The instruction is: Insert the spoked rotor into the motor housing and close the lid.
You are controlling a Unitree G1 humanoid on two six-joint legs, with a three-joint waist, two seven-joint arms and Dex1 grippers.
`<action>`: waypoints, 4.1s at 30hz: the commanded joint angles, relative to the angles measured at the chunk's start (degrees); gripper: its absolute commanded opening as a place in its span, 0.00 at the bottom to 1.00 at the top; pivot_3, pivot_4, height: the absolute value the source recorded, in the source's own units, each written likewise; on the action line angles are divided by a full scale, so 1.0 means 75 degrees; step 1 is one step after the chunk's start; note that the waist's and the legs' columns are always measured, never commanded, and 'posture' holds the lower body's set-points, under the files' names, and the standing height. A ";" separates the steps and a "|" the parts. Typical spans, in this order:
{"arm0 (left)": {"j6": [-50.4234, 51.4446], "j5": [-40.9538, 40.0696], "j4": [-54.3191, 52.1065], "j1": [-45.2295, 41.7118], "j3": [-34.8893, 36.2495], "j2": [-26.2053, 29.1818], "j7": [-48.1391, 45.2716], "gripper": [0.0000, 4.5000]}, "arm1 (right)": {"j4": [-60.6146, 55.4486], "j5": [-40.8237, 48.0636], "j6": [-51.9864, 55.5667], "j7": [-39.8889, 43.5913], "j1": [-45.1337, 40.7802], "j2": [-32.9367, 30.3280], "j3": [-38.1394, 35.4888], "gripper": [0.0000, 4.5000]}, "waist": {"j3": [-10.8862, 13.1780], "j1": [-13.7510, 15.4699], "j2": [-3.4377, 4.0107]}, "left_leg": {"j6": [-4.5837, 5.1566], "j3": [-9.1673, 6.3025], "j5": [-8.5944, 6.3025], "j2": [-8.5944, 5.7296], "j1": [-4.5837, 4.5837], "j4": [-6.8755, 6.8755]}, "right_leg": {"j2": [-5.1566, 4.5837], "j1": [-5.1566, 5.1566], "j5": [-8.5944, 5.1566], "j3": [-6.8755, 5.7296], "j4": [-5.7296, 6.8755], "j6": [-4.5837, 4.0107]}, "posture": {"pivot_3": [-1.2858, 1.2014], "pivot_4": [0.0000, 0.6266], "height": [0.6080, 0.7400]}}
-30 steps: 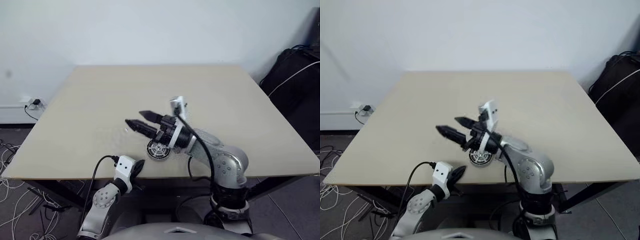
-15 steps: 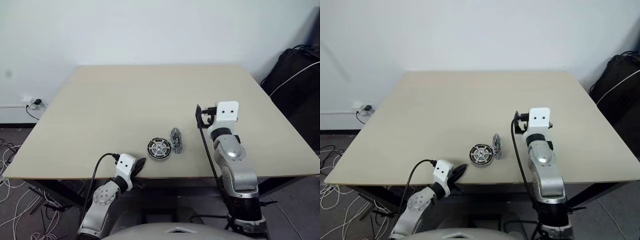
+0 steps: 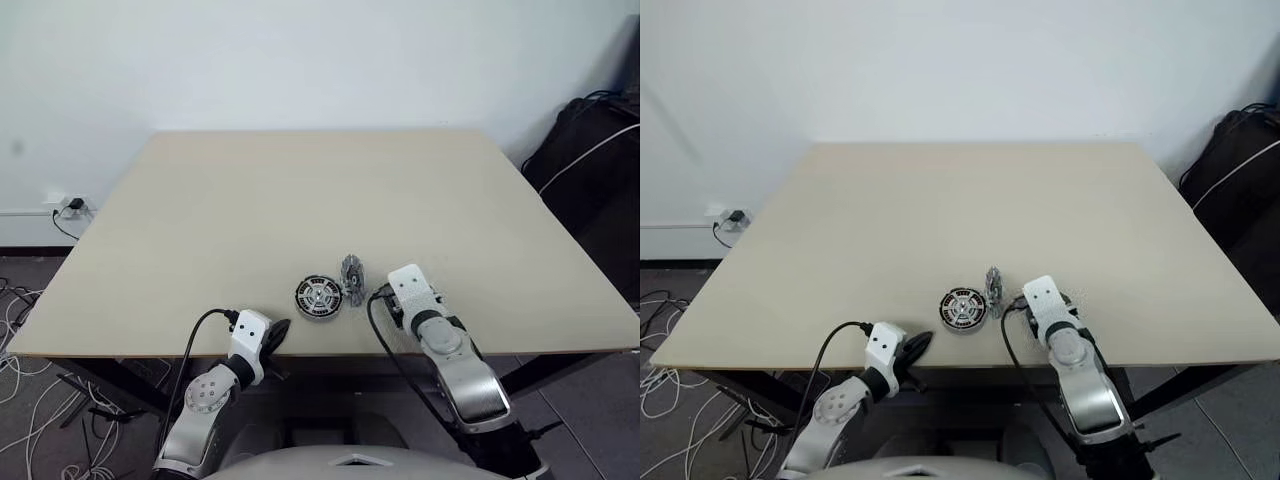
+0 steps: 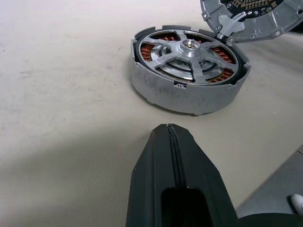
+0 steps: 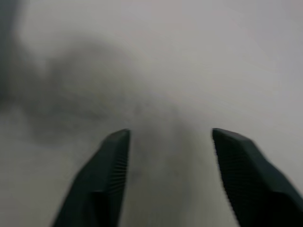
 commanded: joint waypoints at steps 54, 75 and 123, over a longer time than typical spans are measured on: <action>-0.1014 -0.0039 0.0822 -0.0195 0.0287 0.0083 0.0107 0.00 | 0.2071 0.0885 -0.0895 0.1717 -0.1743 0.1309 0.1054 0.01 | 0.0016 -0.0004 -0.0032 | -0.0022 -0.0004 -0.0011 -0.0002 0.0005 0.0001 | 0.0000 0.0001 0.0025 -0.0005 0.0003 0.0035 | 0.52 0.00 1.00; -0.0186 0.0024 -0.0283 -0.0069 0.0118 0.0123 0.0168 0.00 | 0.0441 0.1768 -0.4813 0.2695 -0.0326 0.0898 0.0805 0.01 | -0.0002 -0.0011 -0.0014 | -0.0022 -0.0008 -0.0013 -0.0001 0.0013 0.0000 | 0.0000 0.0015 0.0021 -0.0010 -0.0004 0.0038 | 0.52 0.00 1.00; 0.0136 -0.0036 -0.0478 -0.0182 0.0063 0.0113 0.0188 0.00 | 0.0763 0.1810 -0.7614 0.2062 0.0061 0.1319 0.0568 0.01 | 0.0008 0.0018 -0.0021 | -0.0021 -0.0009 -0.0012 -0.0001 0.0026 0.0001 | 0.0000 0.0032 0.0002 -0.0001 -0.0002 0.0004 | 0.52 0.00 1.00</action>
